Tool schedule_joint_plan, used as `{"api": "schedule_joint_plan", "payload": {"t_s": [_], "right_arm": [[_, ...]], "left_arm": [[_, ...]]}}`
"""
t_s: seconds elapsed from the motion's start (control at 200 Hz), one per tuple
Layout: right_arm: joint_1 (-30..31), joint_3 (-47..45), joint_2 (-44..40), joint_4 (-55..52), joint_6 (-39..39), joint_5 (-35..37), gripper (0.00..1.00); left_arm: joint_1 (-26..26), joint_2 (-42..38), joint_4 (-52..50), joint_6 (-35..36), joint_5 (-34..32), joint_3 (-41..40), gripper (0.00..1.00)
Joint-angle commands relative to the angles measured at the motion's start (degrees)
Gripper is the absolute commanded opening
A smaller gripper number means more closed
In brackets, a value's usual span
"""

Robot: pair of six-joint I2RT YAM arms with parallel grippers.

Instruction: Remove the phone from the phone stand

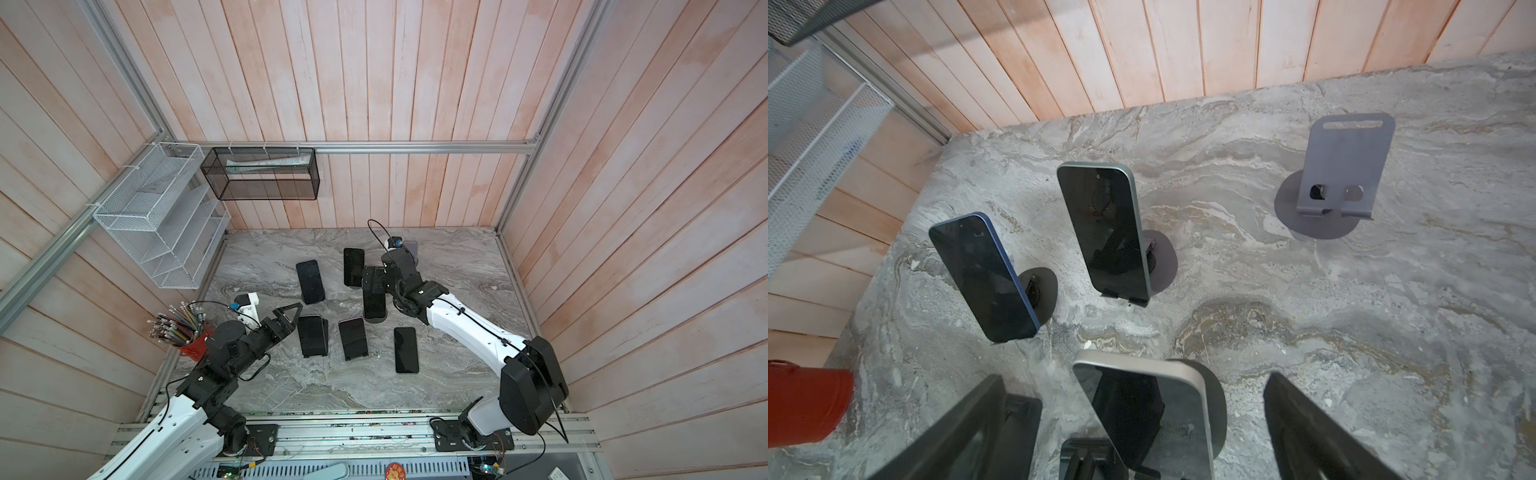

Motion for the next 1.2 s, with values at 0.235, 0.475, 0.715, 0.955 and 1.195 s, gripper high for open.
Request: {"api": "schedule_joint_plan", "payload": {"t_s": [0.235,0.475,0.715,0.955,1.195], "right_arm": [[3.41,3.44,4.49,-2.08,-0.10,10.56,0.98],[3.69,3.80,6.05,-1.30,1.50,11.22,0.98],[3.77,4.26,7.88,-0.77,2.52,9.56,0.96],[3.97,3.80,8.63,-0.59,2.16,9.49,0.94],[4.61,3.97,9.34,-0.74,1.55,9.77,0.94]], "left_arm": [[0.19,-1.35,-1.58,1.22,0.60,-0.23,1.00],[0.23,-3.04,-2.33,1.41,-0.14,-0.48,1.00],[0.17,-2.90,-2.22,1.33,-0.43,-0.83,1.00],[0.17,-3.01,-2.10,1.31,-0.72,-1.34,1.00],[0.21,-2.79,-1.91,1.42,-0.69,-1.36,1.00]]}}
